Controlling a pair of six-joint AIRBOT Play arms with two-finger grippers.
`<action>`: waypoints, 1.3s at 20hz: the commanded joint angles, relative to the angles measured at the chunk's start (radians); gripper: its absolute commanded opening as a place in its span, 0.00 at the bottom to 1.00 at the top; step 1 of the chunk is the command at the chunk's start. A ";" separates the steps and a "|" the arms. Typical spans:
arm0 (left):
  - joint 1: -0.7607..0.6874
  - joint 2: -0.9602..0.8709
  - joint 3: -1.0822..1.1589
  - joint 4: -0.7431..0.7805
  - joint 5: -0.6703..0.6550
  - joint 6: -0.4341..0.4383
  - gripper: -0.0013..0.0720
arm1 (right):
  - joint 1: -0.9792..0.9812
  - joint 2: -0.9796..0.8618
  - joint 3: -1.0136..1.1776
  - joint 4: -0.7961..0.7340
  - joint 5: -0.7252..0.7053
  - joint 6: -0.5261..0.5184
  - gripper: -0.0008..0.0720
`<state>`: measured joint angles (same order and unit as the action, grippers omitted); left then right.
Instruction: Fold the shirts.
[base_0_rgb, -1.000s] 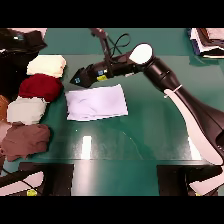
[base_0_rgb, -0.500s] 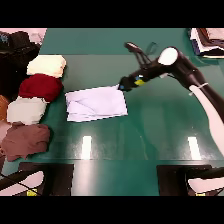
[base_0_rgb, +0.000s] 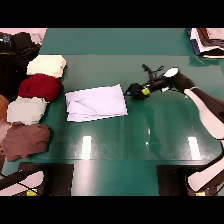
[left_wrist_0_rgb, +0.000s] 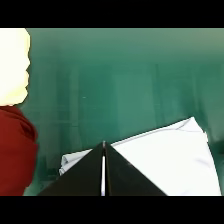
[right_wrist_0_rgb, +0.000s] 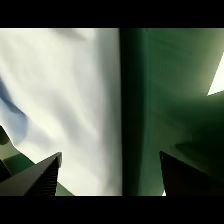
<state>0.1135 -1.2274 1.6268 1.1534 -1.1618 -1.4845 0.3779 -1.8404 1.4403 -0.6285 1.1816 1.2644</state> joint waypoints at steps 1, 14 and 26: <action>0.000 0.000 0.000 -0.010 0.001 0.000 0.05 | 0.088 -0.124 0.123 0.076 0.040 -0.008 0.96; -0.119 0.000 0.000 -0.091 -0.012 0.001 0.05 | 0.085 -0.075 0.360 -0.114 0.063 0.011 0.03; -0.356 0.000 0.000 -0.095 0.088 -0.004 0.05 | -0.662 0.465 0.241 -0.789 0.180 0.241 0.03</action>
<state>-0.2211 -1.2274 1.6268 1.0637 -1.0916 -1.4837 -0.0734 -1.4719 1.7504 -1.3296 1.3365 1.4563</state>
